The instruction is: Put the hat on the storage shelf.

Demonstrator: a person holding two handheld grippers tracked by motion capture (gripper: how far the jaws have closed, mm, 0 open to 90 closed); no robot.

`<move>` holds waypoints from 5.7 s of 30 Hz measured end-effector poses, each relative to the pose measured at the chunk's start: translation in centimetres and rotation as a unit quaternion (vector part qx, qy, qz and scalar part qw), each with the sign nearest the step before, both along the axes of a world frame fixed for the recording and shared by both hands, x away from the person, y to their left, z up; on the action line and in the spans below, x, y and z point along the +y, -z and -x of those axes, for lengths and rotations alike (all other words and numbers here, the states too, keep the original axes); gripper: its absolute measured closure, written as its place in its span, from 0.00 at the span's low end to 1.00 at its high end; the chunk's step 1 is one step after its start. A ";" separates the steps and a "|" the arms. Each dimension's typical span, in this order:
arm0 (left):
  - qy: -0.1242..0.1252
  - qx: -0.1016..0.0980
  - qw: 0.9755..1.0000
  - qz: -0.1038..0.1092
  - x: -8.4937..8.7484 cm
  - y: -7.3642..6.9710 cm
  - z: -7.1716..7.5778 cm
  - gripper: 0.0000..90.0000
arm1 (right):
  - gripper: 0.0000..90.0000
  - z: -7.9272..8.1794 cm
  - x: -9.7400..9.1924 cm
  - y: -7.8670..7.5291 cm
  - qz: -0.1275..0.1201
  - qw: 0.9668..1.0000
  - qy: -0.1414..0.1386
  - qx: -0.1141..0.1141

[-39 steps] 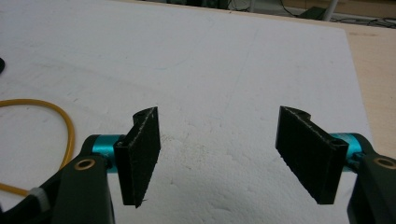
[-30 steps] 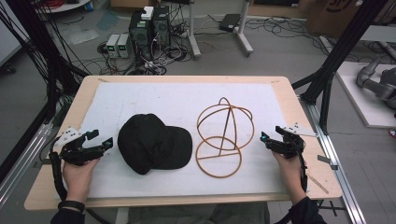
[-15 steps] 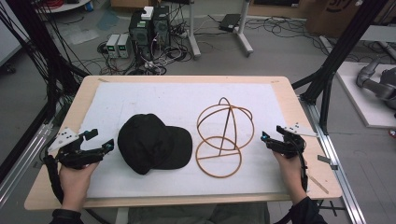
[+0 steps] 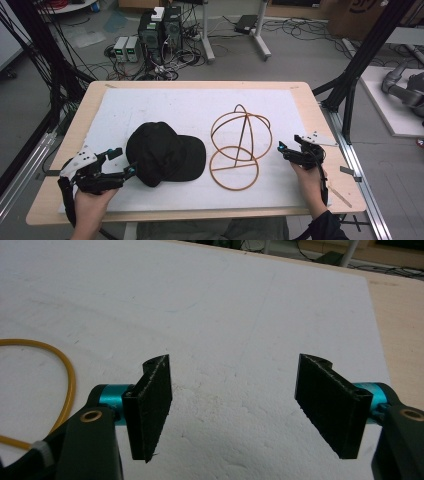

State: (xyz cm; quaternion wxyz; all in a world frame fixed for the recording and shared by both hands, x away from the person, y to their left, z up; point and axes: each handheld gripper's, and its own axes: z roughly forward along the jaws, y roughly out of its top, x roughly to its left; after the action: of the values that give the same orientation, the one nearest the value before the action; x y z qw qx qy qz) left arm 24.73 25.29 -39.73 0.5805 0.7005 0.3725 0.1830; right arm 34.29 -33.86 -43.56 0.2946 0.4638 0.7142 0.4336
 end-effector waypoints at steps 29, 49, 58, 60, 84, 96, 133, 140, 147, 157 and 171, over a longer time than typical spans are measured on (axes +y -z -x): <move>-0.005 0.050 0.998 -0.042 -6.2 1.2 -0.7 0.36 | 0.34 -0.1 0.3 0.1 0.012 1.000 -0.005 0.004; -0.076 0.040 0.995 -0.057 -7.8 0.9 -0.2 0.55 | 0.34 -0.1 0.5 0.2 0.019 1.000 -0.011 0.002; -0.094 0.044 0.992 -0.066 -8.2 1.6 -0.5 0.67 | 0.34 -0.2 0.6 0.2 0.022 1.000 -0.015 0.000; -0.092 0.049 0.993 -0.057 -8.1 1.8 -0.6 0.71 | 0.34 -0.2 0.6 0.2 0.023 1.000 -0.015 0.000; -0.045 -0.031 0.998 0.021 -6.3 -1.2 -0.4 0.95 | 0.34 -0.2 0.9 0.3 0.036 0.999 -0.023 0.000; -0.048 -0.101 0.991 0.074 -5.4 -5.6 -0.1 0.97 | 0.35 -0.2 0.9 0.3 0.038 0.999 -0.024 0.002; -0.066 -0.004 0.995 0.072 -3.4 -3.6 -1.1 0.96 | 0.36 -0.2 1.5 0.5 0.051 0.998 -0.038 0.005; -0.027 -0.024 0.994 0.100 -3.6 -3.5 -1.1 0.97 | 0.36 -0.2 1.5 0.5 0.052 0.998 -0.040 0.006; -0.007 -0.046 0.991 0.128 -4.1 -4.6 -1.1 0.97 | 0.36 -0.3 1.5 0.5 0.053 0.998 -0.040 0.008; -0.007 -0.097 0.984 0.151 -4.2 -9.1 -1.0 0.97 | 0.36 -0.2 1.6 0.5 0.055 0.998 -0.041 0.006; 0.010 -0.161 0.969 0.185 -6.3 -16.4 -1.9 0.97 | 0.36 -0.2 1.6 0.5 0.055 0.998 -0.042 0.006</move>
State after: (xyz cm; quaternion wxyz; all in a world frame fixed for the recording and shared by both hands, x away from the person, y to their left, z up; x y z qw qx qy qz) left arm 26.63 18.94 -23.35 0.7543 0.5456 0.2945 0.2158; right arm 34.53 -32.27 -44.06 0.2968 0.4186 0.7576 0.4034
